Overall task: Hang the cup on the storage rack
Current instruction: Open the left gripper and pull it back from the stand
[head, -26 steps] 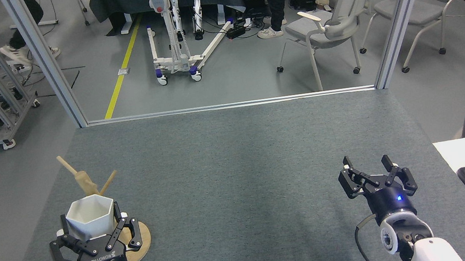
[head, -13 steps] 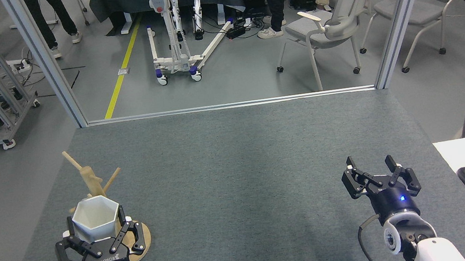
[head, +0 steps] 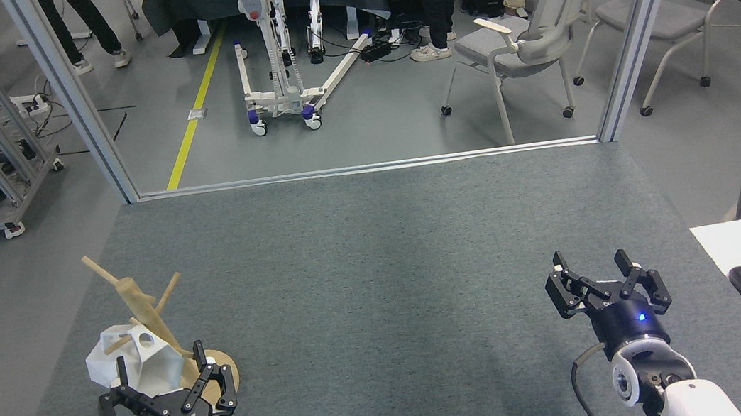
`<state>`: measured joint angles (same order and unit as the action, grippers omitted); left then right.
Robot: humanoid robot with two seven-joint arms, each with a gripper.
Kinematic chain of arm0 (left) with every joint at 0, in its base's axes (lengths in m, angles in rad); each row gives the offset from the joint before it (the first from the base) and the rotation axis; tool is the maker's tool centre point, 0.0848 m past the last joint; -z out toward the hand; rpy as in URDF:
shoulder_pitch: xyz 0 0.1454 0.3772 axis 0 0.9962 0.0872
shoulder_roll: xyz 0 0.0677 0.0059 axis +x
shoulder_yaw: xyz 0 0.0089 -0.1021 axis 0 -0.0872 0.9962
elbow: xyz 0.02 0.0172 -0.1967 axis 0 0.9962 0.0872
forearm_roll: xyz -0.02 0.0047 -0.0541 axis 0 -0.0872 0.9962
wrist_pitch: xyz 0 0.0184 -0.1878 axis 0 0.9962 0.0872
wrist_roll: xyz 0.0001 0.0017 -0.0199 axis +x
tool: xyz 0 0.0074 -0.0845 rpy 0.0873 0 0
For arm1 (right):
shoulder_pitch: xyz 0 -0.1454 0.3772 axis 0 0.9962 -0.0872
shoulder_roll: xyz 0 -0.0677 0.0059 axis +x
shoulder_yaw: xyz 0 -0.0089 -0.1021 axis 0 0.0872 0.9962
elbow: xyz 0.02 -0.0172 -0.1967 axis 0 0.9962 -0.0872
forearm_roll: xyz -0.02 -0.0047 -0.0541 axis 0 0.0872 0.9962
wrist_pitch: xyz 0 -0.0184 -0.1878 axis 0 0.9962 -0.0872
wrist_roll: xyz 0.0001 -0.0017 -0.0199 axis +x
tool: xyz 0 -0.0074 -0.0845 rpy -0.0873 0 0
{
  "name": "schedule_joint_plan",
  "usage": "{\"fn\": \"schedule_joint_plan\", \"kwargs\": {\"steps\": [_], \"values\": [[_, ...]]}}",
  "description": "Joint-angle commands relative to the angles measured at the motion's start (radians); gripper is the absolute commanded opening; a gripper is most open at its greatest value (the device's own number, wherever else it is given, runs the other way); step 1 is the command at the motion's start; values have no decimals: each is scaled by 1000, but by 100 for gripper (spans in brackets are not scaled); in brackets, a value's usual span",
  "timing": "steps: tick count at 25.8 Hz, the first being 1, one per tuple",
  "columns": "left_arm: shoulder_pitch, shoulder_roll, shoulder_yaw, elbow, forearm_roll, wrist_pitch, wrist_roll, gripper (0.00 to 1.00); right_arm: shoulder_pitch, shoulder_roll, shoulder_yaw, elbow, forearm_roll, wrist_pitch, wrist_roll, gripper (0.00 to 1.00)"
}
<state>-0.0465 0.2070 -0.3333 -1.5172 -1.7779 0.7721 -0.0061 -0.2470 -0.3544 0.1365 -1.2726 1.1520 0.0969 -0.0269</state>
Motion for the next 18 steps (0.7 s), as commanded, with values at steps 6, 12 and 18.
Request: {"fn": "schedule_joint_plan", "kwargs": {"steps": [6,12,18], "values": [[0,-3,0,-1,3,1,0,100,-1,2,-2,-1,0,0,4,100],[0,-1,-47,-28,-1,-10,31,100,-3,2,-2,-2,2,0,4,100],[-3,-26,-66,-124,0,-243,158,100,-5,9,-3,-2,2,6,4,100]]}}
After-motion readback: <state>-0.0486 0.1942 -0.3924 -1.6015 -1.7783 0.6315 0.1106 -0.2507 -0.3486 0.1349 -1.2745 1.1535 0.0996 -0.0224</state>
